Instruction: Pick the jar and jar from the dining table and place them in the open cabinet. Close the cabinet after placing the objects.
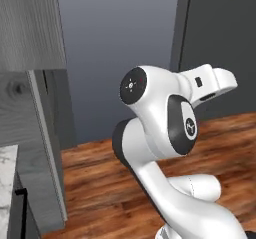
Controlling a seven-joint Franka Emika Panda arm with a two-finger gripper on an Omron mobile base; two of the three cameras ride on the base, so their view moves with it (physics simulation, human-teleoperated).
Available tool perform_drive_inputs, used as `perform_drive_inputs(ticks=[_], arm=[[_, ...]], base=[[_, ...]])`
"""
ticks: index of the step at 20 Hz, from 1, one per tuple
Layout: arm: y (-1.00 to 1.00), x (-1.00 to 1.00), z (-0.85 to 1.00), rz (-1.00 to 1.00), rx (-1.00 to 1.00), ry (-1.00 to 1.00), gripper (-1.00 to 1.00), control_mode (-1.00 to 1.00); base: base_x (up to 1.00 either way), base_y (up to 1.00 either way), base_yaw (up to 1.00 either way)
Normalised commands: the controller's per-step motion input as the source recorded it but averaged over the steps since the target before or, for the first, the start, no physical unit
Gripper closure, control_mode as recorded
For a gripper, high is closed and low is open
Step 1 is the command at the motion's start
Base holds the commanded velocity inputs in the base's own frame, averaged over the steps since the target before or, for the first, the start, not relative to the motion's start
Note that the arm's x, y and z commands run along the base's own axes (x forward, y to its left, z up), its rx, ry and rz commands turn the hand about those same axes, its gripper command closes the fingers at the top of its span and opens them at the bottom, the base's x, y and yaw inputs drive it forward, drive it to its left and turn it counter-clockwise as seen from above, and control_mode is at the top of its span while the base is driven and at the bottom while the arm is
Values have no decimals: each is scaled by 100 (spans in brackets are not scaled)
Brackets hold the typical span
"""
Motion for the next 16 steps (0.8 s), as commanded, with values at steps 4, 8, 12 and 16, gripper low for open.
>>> perform_drive_inputs(ticks=[4, 8, 12, 16], arm=[[0, 0, 0, 0, 0, 0, -100, 100], [0, 0, 0, 0, 0, 0, -100, 100], [0, 0, 0, 0, 0, 0, -100, 100], [0, 0, 0, 0, 0, 0, -100, 100]], base=[[-56, -80, -28], [-4, -72, -38], [0, -41, -50], [5, -12, -56]])
